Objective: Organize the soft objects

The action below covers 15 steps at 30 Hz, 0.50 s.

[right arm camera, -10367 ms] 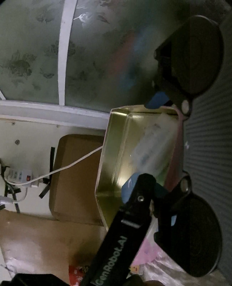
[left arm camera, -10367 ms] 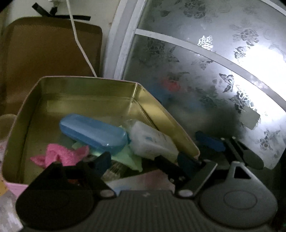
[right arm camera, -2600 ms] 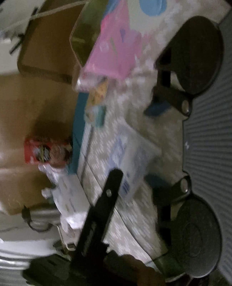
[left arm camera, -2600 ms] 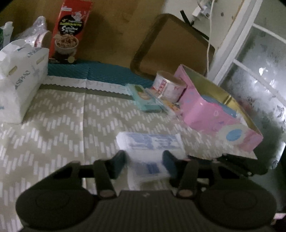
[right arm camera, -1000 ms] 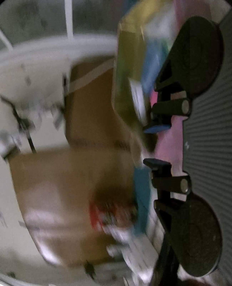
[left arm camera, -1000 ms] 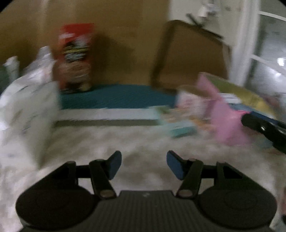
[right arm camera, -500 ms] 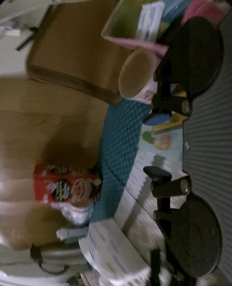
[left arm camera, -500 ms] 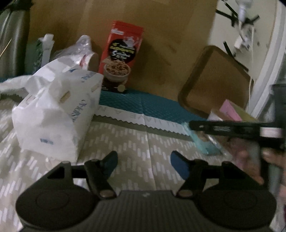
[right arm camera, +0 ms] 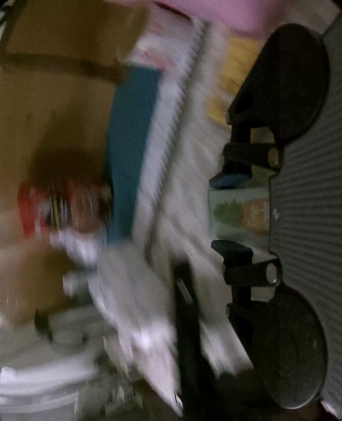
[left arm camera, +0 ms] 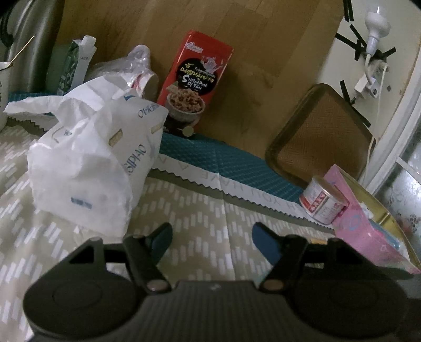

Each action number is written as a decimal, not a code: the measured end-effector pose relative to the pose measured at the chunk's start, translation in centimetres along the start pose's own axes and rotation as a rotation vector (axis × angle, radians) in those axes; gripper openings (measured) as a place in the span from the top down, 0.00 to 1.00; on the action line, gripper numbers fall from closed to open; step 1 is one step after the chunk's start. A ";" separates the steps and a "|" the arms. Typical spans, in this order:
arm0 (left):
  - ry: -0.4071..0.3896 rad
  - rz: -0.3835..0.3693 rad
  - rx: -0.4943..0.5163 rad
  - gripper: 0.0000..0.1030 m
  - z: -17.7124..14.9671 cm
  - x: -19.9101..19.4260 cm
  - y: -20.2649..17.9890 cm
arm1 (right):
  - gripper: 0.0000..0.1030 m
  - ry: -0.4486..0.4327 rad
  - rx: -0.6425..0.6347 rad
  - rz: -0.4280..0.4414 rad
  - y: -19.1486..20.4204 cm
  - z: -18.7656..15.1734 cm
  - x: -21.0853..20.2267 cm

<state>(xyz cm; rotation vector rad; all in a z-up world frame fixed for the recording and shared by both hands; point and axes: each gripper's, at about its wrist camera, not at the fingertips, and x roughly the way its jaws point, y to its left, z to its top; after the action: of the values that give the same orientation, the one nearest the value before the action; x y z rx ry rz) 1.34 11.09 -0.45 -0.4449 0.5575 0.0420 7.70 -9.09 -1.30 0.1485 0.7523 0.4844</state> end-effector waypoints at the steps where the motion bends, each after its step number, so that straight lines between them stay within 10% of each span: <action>1: 0.000 0.000 0.003 0.31 0.0 0.0 -0.1 | 0.47 -0.002 0.005 0.022 0.2 -0.2 -0.7; 6: -0.004 0.009 0.011 0.31 -0.1 -0.1 -0.2 | 0.45 -0.125 0.002 -0.150 -1.7 1.4 -2.5; 15: 0.000 0.003 0.013 0.31 -0.1 0.0 -0.2 | 0.43 -0.049 0.009 -0.234 -4.7 1.3 -1.9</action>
<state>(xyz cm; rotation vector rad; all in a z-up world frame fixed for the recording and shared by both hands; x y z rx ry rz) 1.29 10.82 -0.41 -0.4312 0.5577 0.0411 9.12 -14.04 -0.60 0.0794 0.7136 0.2541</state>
